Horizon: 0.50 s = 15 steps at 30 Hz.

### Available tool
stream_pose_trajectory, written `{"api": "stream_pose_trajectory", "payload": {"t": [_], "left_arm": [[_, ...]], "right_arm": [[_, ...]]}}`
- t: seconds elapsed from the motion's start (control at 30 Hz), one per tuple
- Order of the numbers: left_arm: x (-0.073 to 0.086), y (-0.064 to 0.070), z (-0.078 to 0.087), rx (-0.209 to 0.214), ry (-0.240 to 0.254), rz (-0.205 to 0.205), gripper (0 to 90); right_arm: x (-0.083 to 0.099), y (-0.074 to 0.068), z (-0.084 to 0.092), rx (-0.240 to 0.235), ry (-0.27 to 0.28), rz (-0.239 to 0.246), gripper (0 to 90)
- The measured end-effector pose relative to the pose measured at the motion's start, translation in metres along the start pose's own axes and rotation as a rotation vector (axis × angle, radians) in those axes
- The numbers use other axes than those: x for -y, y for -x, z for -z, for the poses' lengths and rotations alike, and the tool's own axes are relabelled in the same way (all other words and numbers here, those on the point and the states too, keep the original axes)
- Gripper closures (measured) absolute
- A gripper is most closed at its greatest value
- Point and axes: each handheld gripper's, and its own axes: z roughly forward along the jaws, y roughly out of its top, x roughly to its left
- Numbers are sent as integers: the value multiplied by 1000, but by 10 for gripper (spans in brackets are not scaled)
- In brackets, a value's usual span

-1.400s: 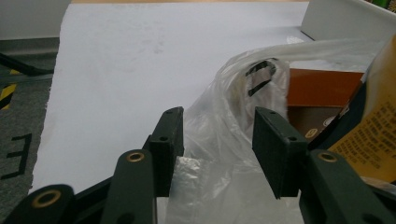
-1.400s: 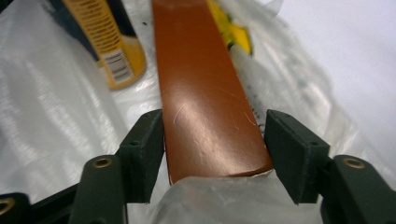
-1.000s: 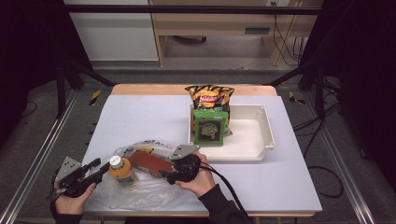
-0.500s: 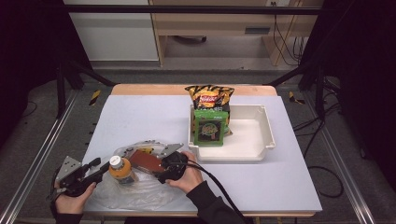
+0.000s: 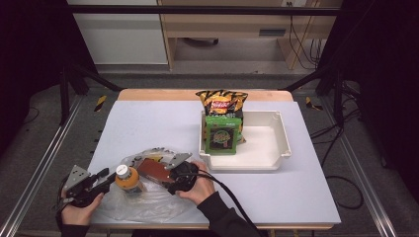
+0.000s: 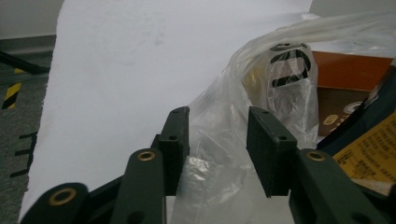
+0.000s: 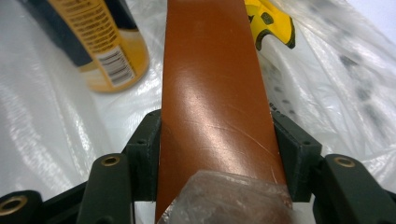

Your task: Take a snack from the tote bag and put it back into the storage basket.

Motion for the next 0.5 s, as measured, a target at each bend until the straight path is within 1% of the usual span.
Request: {"api": "stream_pose_trajectory", "payload": {"t": [0.17, 0.2, 0.3, 0.4, 0.5], "left_arm": [[2, 3, -4, -12, -27, -22, 646], [2, 3, -5, -15, -33, -29, 650], [4, 3, -7, -21, -46, -29, 654], [4, 3, -8, -20, -47, -27, 653], [4, 3, -8, -21, -45, -28, 652]], "right_arm": [[6, 1, 12, -31, -3, 13, 437], [8, 1, 15, -37, 3, 17, 436], [13, 2, 23, -53, 22, 21, 437], [15, 2, 30, -69, 52, 18, 437], [14, 1, 36, -85, 71, 23, 437]]}}
